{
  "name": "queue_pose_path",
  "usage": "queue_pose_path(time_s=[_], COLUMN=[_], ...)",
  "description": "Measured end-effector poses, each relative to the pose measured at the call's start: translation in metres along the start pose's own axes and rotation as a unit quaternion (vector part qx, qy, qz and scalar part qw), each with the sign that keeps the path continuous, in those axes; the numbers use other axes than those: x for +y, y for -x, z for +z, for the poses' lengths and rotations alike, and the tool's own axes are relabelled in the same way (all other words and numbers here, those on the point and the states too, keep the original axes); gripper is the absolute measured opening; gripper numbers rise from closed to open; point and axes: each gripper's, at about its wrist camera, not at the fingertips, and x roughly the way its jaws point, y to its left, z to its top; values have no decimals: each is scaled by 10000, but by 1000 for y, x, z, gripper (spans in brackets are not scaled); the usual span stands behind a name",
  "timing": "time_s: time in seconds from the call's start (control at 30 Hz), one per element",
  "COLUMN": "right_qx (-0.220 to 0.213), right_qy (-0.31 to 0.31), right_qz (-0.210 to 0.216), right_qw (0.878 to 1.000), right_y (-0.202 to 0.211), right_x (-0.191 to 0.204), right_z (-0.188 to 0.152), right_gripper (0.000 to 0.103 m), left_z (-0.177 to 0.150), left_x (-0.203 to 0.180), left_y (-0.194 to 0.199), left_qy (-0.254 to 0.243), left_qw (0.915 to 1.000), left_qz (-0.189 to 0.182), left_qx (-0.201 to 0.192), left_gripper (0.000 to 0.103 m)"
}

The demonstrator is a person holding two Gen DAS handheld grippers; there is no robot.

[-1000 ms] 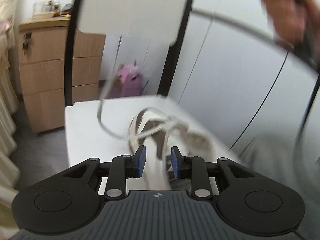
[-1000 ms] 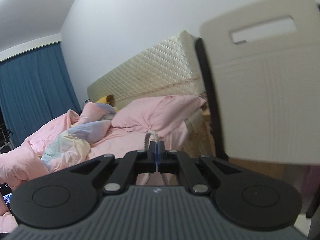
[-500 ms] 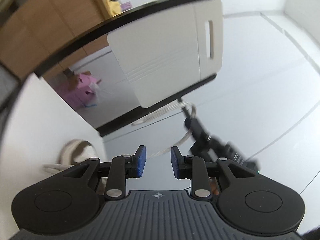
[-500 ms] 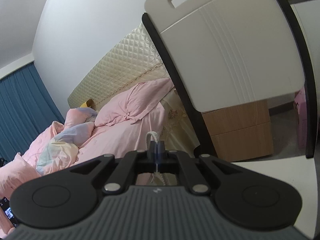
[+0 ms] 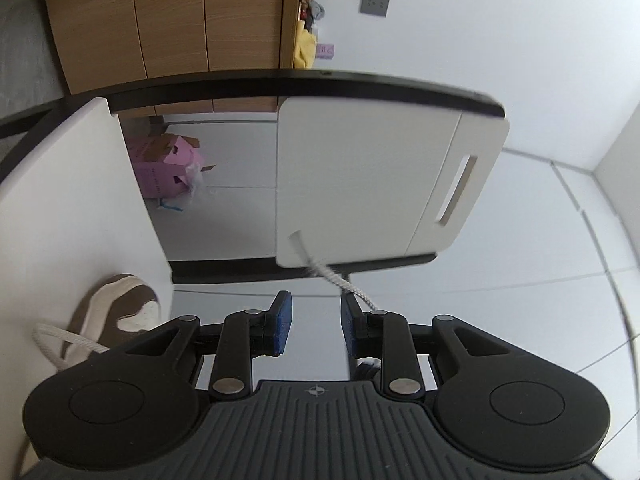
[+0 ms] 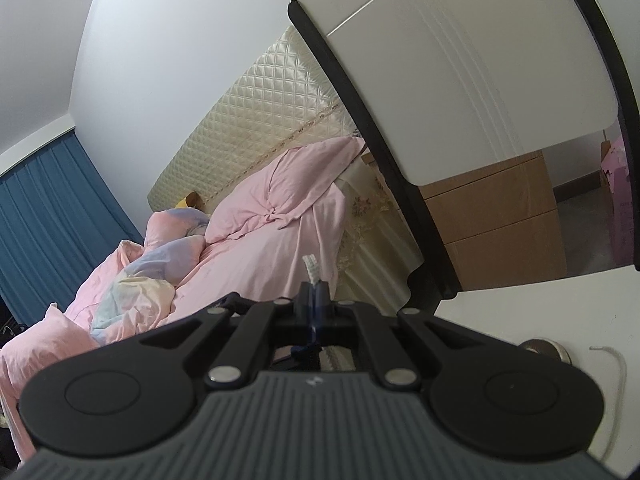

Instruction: Lace up shoes with both hands

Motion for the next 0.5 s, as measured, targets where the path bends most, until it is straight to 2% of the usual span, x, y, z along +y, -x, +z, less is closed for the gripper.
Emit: queue_pose_path(time_s=[0.17,0.33,0.5], right_qx=[21,-19,129], right_qy=[-191,-716,-559], right_qz=[-19,60,154], right_qw=[9998,9974,9982], right_y=[-2,-5,-11], right_x=[-5,-15,-6], right_z=[-6,-19,-25], right_gripper=[2,2,2], left_z=[2,1,2], left_x=[2,3,7], left_y=[1,0,1], left_qy=[167,206,279], left_qw=[9996,9996,9995], left_qz=[-227,-175,-96], left_qx=[-45,-41,-65], left_gripper=[29,30,30])
